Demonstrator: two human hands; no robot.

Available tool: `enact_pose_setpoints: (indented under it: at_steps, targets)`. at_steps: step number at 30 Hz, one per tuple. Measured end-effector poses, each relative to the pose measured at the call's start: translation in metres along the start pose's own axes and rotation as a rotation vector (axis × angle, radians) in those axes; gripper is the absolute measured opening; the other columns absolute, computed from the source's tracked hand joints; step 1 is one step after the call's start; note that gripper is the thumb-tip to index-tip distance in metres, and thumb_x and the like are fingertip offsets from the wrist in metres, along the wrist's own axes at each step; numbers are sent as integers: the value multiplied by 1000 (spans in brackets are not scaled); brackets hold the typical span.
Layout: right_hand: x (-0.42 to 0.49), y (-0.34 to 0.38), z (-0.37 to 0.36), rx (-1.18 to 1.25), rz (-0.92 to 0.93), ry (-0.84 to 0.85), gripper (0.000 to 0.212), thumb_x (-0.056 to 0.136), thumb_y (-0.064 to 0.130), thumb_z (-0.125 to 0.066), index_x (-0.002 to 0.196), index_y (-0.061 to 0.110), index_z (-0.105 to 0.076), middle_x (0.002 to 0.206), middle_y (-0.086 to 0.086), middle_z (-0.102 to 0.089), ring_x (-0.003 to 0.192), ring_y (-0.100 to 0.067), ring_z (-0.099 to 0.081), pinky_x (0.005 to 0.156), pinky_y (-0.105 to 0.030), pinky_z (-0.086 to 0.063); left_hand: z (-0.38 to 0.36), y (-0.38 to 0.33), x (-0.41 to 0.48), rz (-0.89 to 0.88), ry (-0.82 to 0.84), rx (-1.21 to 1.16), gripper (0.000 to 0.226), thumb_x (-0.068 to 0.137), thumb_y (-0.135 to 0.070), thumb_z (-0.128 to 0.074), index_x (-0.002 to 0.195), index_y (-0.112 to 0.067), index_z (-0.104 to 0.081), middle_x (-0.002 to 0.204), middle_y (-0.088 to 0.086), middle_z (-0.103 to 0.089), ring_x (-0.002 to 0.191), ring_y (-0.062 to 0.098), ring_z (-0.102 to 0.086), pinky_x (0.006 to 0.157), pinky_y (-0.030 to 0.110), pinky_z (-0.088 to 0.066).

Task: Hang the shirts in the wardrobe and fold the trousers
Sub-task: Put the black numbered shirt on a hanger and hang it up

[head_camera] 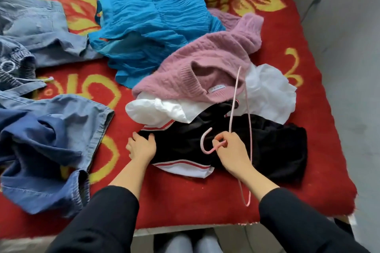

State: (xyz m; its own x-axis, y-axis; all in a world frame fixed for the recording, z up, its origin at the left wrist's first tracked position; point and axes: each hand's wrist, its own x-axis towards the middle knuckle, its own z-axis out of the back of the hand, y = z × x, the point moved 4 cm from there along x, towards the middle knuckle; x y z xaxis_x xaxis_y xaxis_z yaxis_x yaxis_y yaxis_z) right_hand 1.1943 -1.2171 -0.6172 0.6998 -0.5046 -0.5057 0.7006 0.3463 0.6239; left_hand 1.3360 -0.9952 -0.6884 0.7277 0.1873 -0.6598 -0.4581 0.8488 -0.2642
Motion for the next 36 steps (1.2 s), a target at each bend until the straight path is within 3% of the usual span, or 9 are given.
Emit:
enact_pose_setpoints:
  at_steps: [3,6,12,16,22,25,28,33,36]
  targets:
    - [2,-2,-12,63,-14,19,16,92,29,-61,82,16,-61,70,6,-51,58,-5,-44,54,-15,-34,-3,14,23,94,36,-222,65,82,-36,-63,133,-2,-43,124,22,-54,122,38,-46,99,45,-41]
    - [-2,4,-17,100,-50,43,25,91,36,-62,80,13,-61,58,3,-50,52,-9,-44,51,-15,-36,5,4,2,-17,132,-460,10,82,-12,-64,76,-5,-59,67,6,-54,77,18,-54,54,27,-40]
    - [-28,37,-19,361,-202,185,24,93,37,-59,92,13,-62,80,-11,-63,56,-15,-55,49,-19,-41,38,-8,-97,-543,418,-412,8,86,-11,-67,90,-17,-70,86,-4,-67,76,3,-57,75,24,-45]
    - [-49,70,-10,482,-239,200,33,89,45,-63,78,14,-60,61,-1,-44,51,-12,-40,49,-23,-35,50,-17,-157,-741,714,-379,10,86,-20,-62,92,-16,-70,79,-5,-60,71,8,-49,69,28,-41]
    - [-71,83,33,505,-271,23,35,82,6,-65,55,17,-45,55,2,-41,57,-14,-39,54,-26,-30,80,-39,-199,-731,992,-255,24,67,-3,-49,75,-15,-69,69,-3,-55,65,8,-43,62,24,-35]
    - [-89,108,70,469,-106,12,37,88,10,-63,55,17,-50,53,12,-47,59,-7,-41,54,-18,-33,105,-50,-179,-653,701,-295,40,71,-4,-50,102,-13,-73,101,16,-71,84,16,-62,80,30,-48]
    - [-114,145,110,418,41,71,41,91,0,-56,53,15,-52,40,23,-49,46,9,-47,49,-4,-35,135,-77,-182,-760,321,-235,47,84,-5,-53,129,-19,-56,124,1,-59,105,12,-58,92,27,-48]
    - [-153,203,173,268,228,144,44,85,-2,-57,47,18,-48,37,14,-41,36,0,-36,46,-16,-31,166,-138,-232,-1044,316,-242,69,86,-17,-65,146,-27,-34,134,-13,-41,123,1,-37,104,20,-29]
    - [-174,233,204,271,314,269,48,80,-2,-58,39,22,-57,44,16,-49,44,3,-45,55,-12,-36,180,-161,-257,-835,569,-444,51,91,-19,-54,139,-28,-43,117,-11,-48,96,3,-50,90,26,-41]
